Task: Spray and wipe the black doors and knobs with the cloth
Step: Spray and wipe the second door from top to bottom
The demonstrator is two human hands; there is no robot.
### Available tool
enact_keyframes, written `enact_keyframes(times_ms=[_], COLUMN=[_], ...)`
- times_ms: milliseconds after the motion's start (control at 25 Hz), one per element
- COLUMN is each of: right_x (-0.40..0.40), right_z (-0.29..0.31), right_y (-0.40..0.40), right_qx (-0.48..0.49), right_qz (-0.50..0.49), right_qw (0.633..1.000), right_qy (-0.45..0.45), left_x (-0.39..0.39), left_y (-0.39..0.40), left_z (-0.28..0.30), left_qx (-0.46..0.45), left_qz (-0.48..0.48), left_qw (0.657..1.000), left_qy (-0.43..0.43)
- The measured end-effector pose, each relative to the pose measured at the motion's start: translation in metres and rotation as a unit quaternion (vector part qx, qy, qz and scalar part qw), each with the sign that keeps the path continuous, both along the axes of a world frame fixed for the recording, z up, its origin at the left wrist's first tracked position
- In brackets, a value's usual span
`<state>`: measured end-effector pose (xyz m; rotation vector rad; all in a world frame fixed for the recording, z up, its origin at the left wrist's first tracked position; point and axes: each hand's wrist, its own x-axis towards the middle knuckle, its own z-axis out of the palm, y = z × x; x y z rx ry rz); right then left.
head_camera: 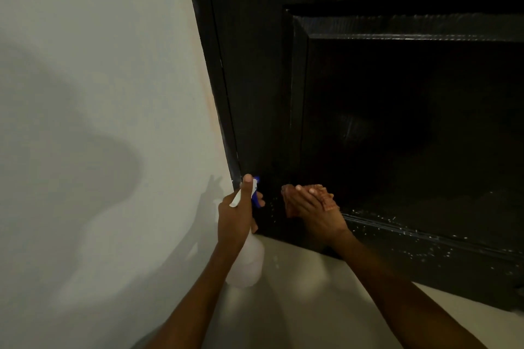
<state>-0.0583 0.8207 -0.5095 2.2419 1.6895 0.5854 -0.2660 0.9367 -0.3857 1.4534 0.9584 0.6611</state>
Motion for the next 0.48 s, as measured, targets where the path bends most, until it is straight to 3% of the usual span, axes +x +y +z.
enact_keyframes(times_ms=[120, 240, 480], right_x=[0.001, -0.011, -0.017], right_z=[0.038, 0.056, 0.008], right_y=[0.025, 0.050, 0.089], right_qx=[0.175, 0.287, 0.234], right_qz=[-0.004, 0.006, 0.036], right_qw=[0.984, 0.958, 0.970], right_qy=[0.023, 0.012, 0.054], left_x=[-0.003, -0.010, -0.029], left_y=[0.004, 0.005, 0.006], left_z=[0.000, -0.010, -0.041], left_qx=[0.004, -0.021, -0.007], left_qz=[0.043, 0.094, 0.139], left_qw=[0.999, 0.995, 0.990], left_qy=[-0.002, 0.016, 0.009])
